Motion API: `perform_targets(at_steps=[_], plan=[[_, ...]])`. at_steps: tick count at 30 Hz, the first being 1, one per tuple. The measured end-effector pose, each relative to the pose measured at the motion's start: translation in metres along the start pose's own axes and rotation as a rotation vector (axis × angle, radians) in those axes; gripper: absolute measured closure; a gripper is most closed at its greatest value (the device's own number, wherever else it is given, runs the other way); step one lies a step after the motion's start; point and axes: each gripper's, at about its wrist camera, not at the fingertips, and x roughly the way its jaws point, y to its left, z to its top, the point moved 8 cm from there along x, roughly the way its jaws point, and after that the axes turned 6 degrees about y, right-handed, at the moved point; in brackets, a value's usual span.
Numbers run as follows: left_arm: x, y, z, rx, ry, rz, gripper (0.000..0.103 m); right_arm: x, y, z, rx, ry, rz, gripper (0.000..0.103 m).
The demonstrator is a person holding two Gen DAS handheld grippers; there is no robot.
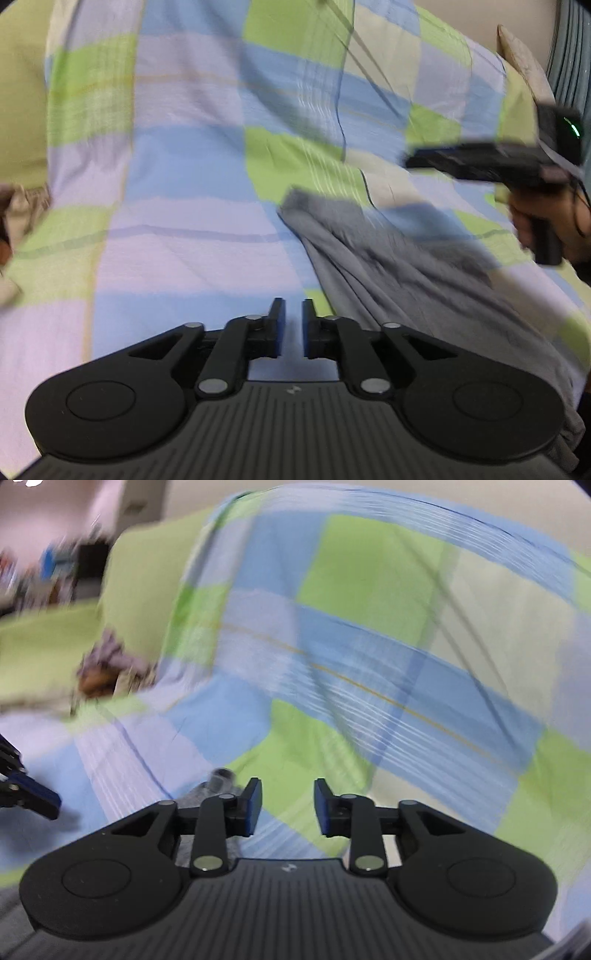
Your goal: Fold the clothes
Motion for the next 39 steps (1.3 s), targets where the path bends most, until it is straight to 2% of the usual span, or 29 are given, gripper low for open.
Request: perform_targets(at_steps=[1,3,6,8,11,16,17,18,19,21,24,25,26,27,29,33,36,37,39], plan=[[-0.002,-0.003,0.009,0.013,-0.017,-0.024,0.06,-0.008,-0.011,-0.008,0.055,0.003,0.007,0.071],[-0.001,-0.005,0.019,0.049,-0.028,-0.049,0.054,-0.024,-0.027,-0.033,0.162,0.043,0.041,0.071],[0.03,-0.016,0.04,0.118,-0.011,-0.06,0.054,-0.037,-0.034,-0.067,0.261,0.085,0.082,0.07],[0.048,-0.018,0.049,0.117,0.006,-0.053,0.054,-0.046,-0.033,-0.099,0.321,0.115,0.107,0.067],[0.069,-0.015,0.055,0.097,0.028,-0.047,0.054,-0.043,-0.032,-0.124,0.355,0.147,0.103,0.062],[0.102,-0.007,0.058,0.079,0.071,-0.008,0.054,-0.03,-0.032,-0.137,0.47,0.109,0.17,0.06],[0.109,-0.005,0.059,0.082,0.079,0.002,0.054,-0.026,-0.033,-0.136,0.49,0.104,0.183,0.066],[0.11,-0.004,0.058,0.082,0.083,0.0,0.054,-0.023,-0.034,-0.135,0.512,0.102,0.198,0.091],[0.116,-0.004,0.06,0.079,0.096,-0.019,0.054,-0.021,-0.035,-0.135,0.539,0.107,0.215,0.102],[0.125,-0.004,0.06,0.092,0.129,-0.035,0.053,-0.021,-0.036,-0.135,0.557,0.102,0.225,0.102],[0.142,-0.011,0.064,0.165,0.16,-0.009,0.054,-0.043,-0.045,-0.133,0.538,0.05,0.17,0.103],[0.142,-0.016,0.065,0.174,0.157,-0.026,0.06,-0.056,-0.054,-0.132,0.534,0.024,0.125,0.103],[0.141,-0.02,0.068,0.177,0.147,-0.048,0.074,-0.067,-0.062,-0.131,0.521,0.005,0.077,0.103],[0.14,-0.025,0.071,0.177,0.134,-0.068,0.103,-0.075,-0.069,-0.129,0.505,-0.008,0.042,0.103],[0.137,-0.034,0.078,0.176,0.106,-0.109,0.103,-0.094,-0.091,-0.119,0.441,-0.041,-0.073,0.103],[0.137,-0.043,0.094,0.189,0.04,-0.095,0.103,-0.087,-0.128,-0.092,0.349,-0.068,-0.18,0.103],[0.144,-0.04,0.104,0.168,0.012,-0.076,0.103,-0.074,-0.148,-0.076,0.298,-0.084,-0.241,0.103],[0.149,-0.035,0.105,0.153,0.018,-0.063,0.103,-0.062,-0.157,-0.072,0.284,-0.085,-0.271,0.103],[0.16,-0.028,0.105,0.131,0.033,-0.043,0.103,-0.046,-0.166,-0.072,0.289,-0.062,-0.277,0.103]])
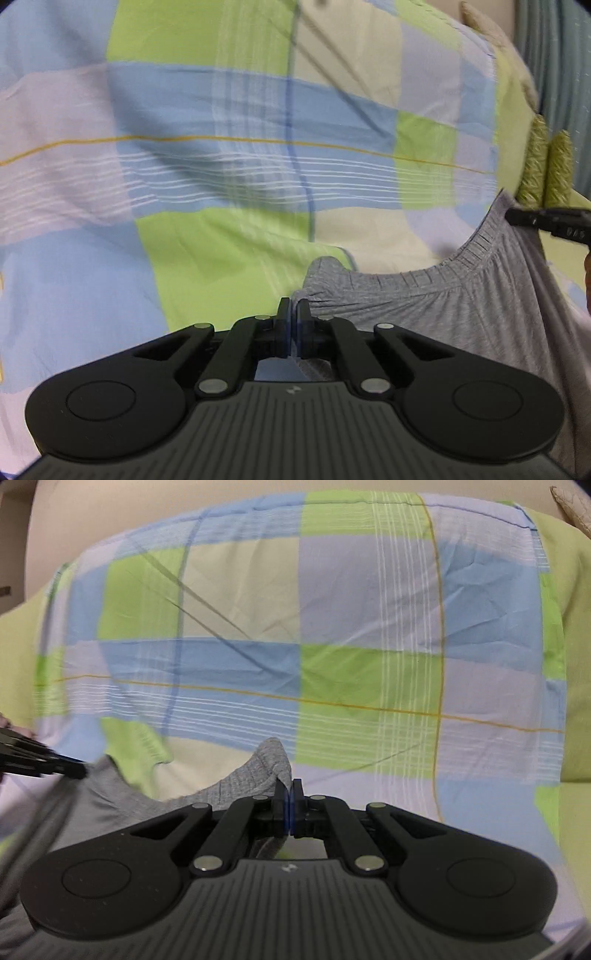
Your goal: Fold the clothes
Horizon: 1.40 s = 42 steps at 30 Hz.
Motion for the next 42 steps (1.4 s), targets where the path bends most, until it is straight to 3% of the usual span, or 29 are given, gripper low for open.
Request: perform_targets(at_steps=[2,4,6,7,9,13,19,25,29,30,31,34,37,40,42], plan=[[0.015,0.009,-0.009,-0.017,0.048,0.026,0.098,0.032,-0.003,-0.009,0.021,0.07,0.012,0.103],[0.011,0.014,-0.014,-0.041,0.043,0.028,0.083,0.056,-0.001,-0.021,0.006,0.144,0.009,0.101],[0.006,0.019,-0.018,-0.057,0.036,0.032,0.073,0.056,0.0,-0.024,0.014,0.143,-0.001,0.094],[-0.003,0.02,-0.02,-0.059,0.025,0.042,0.07,0.048,-0.001,-0.023,0.039,0.122,-0.006,0.083],[-0.019,0.022,-0.025,-0.069,0.005,0.054,0.069,0.023,0.001,-0.02,0.056,0.081,-0.024,0.074],[-0.072,-0.002,-0.042,-0.077,-0.037,-0.005,0.063,-0.029,0.013,-0.02,0.083,0.032,-0.012,0.074],[-0.145,-0.088,-0.094,-0.041,0.005,-0.184,0.046,-0.123,0.071,-0.083,0.172,0.102,0.127,0.071],[-0.183,-0.162,-0.158,-0.029,0.141,-0.271,0.045,-0.186,0.119,-0.149,0.317,0.149,0.207,0.063],[-0.183,-0.18,-0.184,0.024,0.191,-0.205,0.049,-0.207,0.139,-0.168,0.358,0.166,0.238,0.061],[-0.183,-0.184,-0.189,0.038,0.196,-0.192,0.066,-0.21,0.143,-0.171,0.358,0.17,0.245,0.061],[-0.188,-0.184,-0.189,0.024,0.188,-0.204,0.089,-0.213,0.146,-0.172,0.353,0.17,0.248,0.061],[-0.216,-0.174,-0.18,-0.04,0.124,-0.24,0.089,-0.219,0.154,-0.174,0.342,0.176,0.253,0.06],[-0.244,-0.148,-0.175,-0.114,0.068,-0.231,0.089,-0.223,0.163,-0.175,0.326,0.175,0.263,0.059],[-0.253,-0.118,-0.182,-0.187,0.079,-0.224,0.087,-0.216,0.177,-0.177,0.316,0.192,0.287,0.059],[-0.252,-0.107,-0.189,-0.243,0.103,-0.269,0.087,-0.21,0.187,-0.177,0.327,0.201,0.311,0.059]])
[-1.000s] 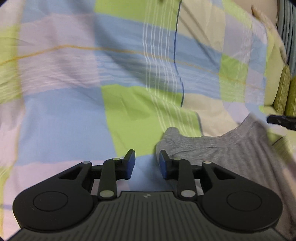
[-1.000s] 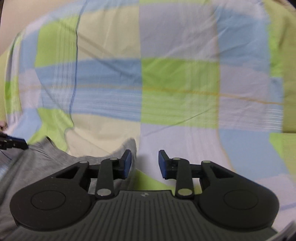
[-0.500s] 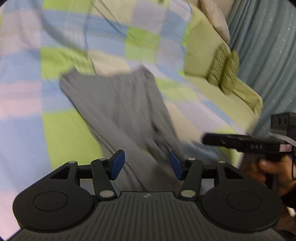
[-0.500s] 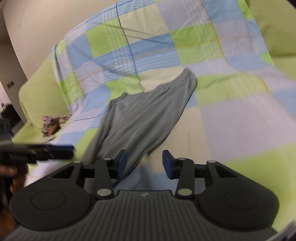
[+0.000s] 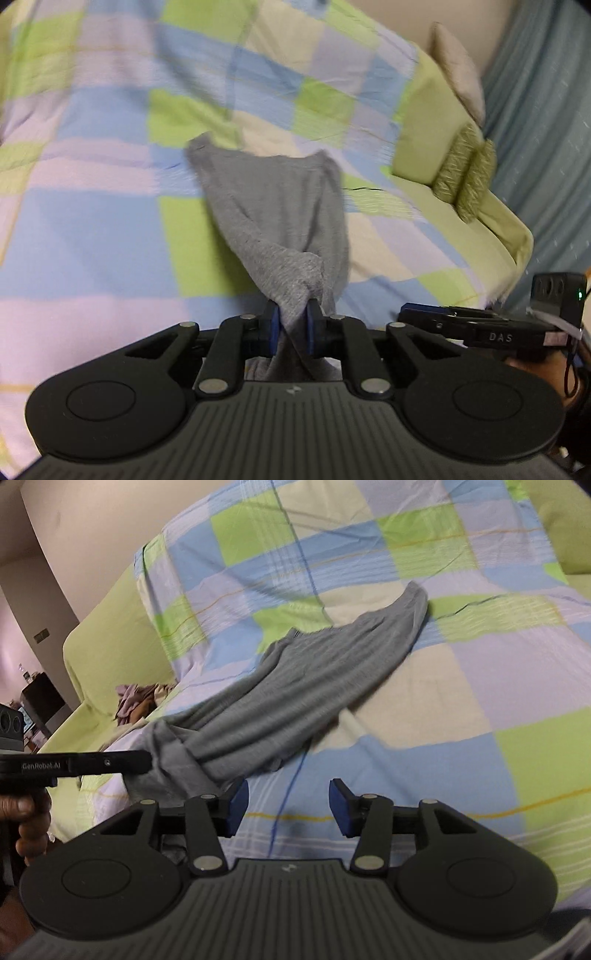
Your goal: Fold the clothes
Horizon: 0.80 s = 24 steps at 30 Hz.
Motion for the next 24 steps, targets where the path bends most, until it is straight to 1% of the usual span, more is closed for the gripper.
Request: perform_targets(at_steps=[2,4,5,8,10,13,14,15,16,17,18,20,21,22,24], plan=[[-0.001,0.004,-0.006,-0.03,0.012,-0.039,0.087,0.009,0.01,-0.002,0.012,0.008,0.037,0.059],[-0.002,0.005,-0.012,-0.054,0.014,-0.079,0.087,0.017,0.021,-0.004,0.019,0.016,0.066,0.056],[0.001,0.007,-0.012,-0.058,0.011,-0.087,0.087,0.023,0.026,-0.005,0.015,0.024,0.072,0.056],[0.005,0.012,-0.015,-0.042,0.002,-0.059,0.087,0.037,0.035,-0.009,0.01,0.037,0.065,0.056],[0.002,0.014,-0.015,-0.032,-0.01,-0.059,0.087,0.044,0.034,-0.003,0.04,0.023,0.056,0.056],[0.008,0.009,-0.013,-0.023,-0.018,-0.068,0.087,0.056,0.03,0.007,0.091,0.011,0.06,0.056],[0.01,0.009,-0.012,-0.023,-0.016,-0.071,0.087,0.062,0.027,0.011,0.114,0.011,0.062,0.058],[0.013,0.007,-0.012,-0.021,-0.011,-0.078,0.087,0.066,0.026,0.012,0.132,0.017,0.069,0.077],[0.015,0.006,-0.012,-0.02,-0.01,-0.081,0.088,0.073,0.023,0.013,0.163,0.032,0.081,0.1],[0.016,0.006,-0.012,-0.018,-0.009,-0.085,0.091,0.078,0.021,0.013,0.191,0.051,0.096,0.1],[0.017,0.005,-0.011,-0.013,-0.008,-0.095,0.098,0.076,0.021,0.014,0.205,0.057,0.106,0.101],[0.012,0.005,-0.009,-0.009,-0.013,-0.111,0.099,0.067,0.022,0.017,0.196,0.06,0.114,0.101],[0.01,0.005,-0.009,-0.007,-0.015,-0.112,0.103,0.058,0.021,0.019,0.18,0.052,0.107,0.101],[0.004,0.007,-0.008,0.001,-0.021,-0.107,0.103,0.039,0.018,0.024,0.147,0.035,0.089,0.101],[-0.004,0.011,-0.008,0.014,-0.025,-0.083,0.103,0.015,0.009,0.031,0.114,0.011,0.048,0.101]])
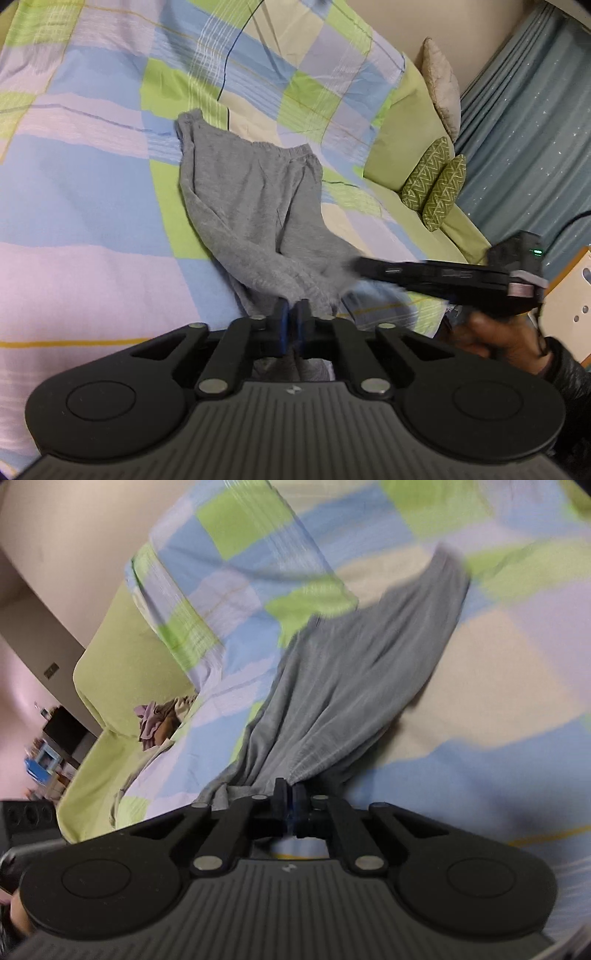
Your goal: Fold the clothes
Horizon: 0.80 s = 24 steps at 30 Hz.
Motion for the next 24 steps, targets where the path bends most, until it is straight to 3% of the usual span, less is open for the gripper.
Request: perform_targets(at_steps=[5,9,12,13,14,15,16,18,21,23,24], plan=[[-0.008,0.012,-0.009,0.0,0.022,0.047,0.103,-0.088,-0.046,0.007,-0.091,-0.086,-0.241,0.101],[-0.004,0.011,-0.019,-0.018,0.05,0.045,0.103,-0.105,-0.082,-0.009,-0.082,-0.032,-0.365,0.1],[-0.005,0.003,-0.021,0.011,0.055,0.073,0.102,-0.107,-0.088,-0.017,-0.191,-0.037,-0.547,0.097],[-0.004,-0.002,-0.019,0.032,0.052,0.083,0.095,-0.109,-0.083,-0.018,-0.235,-0.062,-0.581,0.097],[-0.001,-0.009,-0.017,0.074,0.048,0.096,0.087,-0.109,-0.077,-0.019,-0.233,-0.078,-0.555,0.095],[0.002,-0.018,-0.016,0.117,0.043,0.109,0.064,-0.107,-0.07,-0.02,-0.236,-0.09,-0.52,0.092],[0.005,-0.026,-0.014,0.161,0.038,0.122,0.052,-0.1,-0.057,-0.022,-0.254,-0.09,-0.466,0.085],[0.013,-0.045,-0.015,0.294,0.035,0.171,0.051,-0.09,-0.045,-0.025,-0.283,-0.077,-0.422,0.079],[0.035,-0.065,-0.019,0.471,0.071,0.264,0.047,-0.062,-0.024,-0.036,-0.301,-0.026,-0.324,0.078],[0.053,-0.068,-0.023,0.54,0.13,0.339,0.052,-0.048,-0.013,-0.042,-0.309,0.002,-0.279,0.075],[0.057,-0.066,-0.024,0.545,0.152,0.375,0.085,-0.041,-0.008,-0.046,-0.316,0.015,-0.257,0.075]])
